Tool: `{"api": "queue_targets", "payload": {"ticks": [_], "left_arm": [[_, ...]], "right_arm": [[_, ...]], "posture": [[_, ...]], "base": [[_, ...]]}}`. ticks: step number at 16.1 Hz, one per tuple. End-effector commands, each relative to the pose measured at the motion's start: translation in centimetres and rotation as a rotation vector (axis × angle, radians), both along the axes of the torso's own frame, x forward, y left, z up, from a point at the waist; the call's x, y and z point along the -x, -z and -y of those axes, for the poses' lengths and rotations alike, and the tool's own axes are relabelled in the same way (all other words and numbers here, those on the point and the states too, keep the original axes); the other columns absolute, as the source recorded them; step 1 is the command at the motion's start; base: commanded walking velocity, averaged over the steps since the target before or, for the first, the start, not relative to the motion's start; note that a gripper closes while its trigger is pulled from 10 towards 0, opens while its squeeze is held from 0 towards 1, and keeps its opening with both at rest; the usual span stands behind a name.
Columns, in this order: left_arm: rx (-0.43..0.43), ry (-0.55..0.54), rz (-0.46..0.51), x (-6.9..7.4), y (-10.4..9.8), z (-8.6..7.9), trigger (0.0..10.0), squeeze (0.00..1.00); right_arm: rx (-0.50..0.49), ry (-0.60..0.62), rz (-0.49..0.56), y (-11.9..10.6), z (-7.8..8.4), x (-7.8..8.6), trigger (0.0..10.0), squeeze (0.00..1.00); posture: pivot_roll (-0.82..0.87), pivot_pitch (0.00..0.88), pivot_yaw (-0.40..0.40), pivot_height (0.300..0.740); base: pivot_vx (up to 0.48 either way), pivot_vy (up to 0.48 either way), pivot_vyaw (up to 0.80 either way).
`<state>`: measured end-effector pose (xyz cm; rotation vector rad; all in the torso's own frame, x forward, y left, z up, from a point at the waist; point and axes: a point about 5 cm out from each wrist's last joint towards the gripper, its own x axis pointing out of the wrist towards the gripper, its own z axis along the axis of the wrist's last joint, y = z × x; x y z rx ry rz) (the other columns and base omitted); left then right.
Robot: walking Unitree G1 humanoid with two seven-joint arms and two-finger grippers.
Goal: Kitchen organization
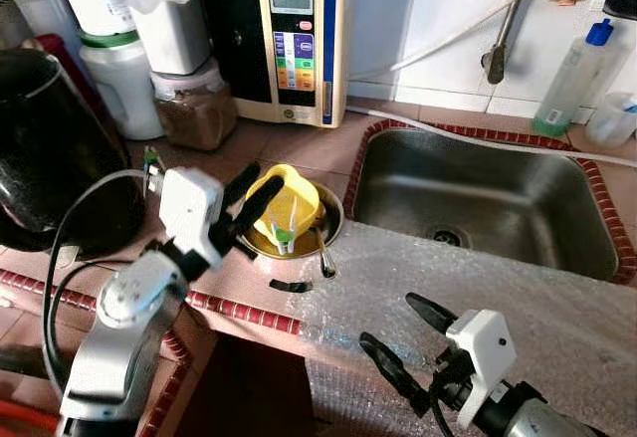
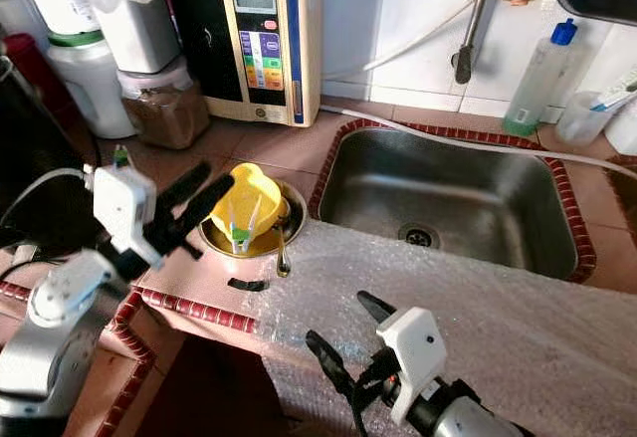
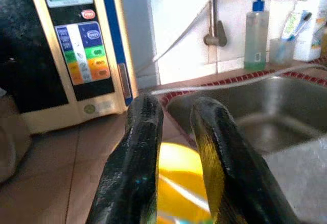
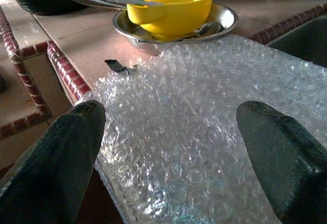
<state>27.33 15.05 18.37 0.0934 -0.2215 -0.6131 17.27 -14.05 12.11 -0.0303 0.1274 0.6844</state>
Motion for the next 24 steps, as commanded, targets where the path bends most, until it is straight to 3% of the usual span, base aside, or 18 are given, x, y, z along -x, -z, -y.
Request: {"api": "queue_targets", "payload": {"ticks": [1,5,10,15,24], "left_arm": [[-0.025,0.023,0.035,0.7,-0.2,-0.2,10.0,1.00],[-0.073,0.080,0.052,1.2,0.3,-0.1,10.0,1.00],[-0.170,0.140,0.036,1.6,3.1,-0.8,10.0,1.00],[-0.169,0.151,0.053,2.0,4.8,-0.4,10.0,1.00],[-0.153,0.164,0.088,1.7,5.9,0.0,10.0,1.00]], "right_arm": [[-0.004,-0.005,-0.006,0.1,0.1,0.0,10.0,0.00],[-0.012,-0.024,-0.019,0.1,-0.1,0.2,10.0,0.00],[-0.007,-0.023,-0.031,0.3,0.0,0.6,10.0,0.00],[0.000,-0.024,-0.030,0.3,0.1,0.6,10.0,0.00],[-0.005,-0.051,-0.049,0.4,0.0,1.0,10.0,0.00]], "posture": [[0.02,0.033,0.039,0.740],[0.02,0.033,0.039,0.740],[0.01,0.036,0.044,0.740],[0.00,0.029,0.038,0.740],[-0.01,0.030,0.039,0.740]], "base": [[0.000,0.000,0.00],[0.000,0.000,0.00],[0.000,0.000,0.00],[0.000,0.000,0.00],[0.000,0.000,0.00]]}}
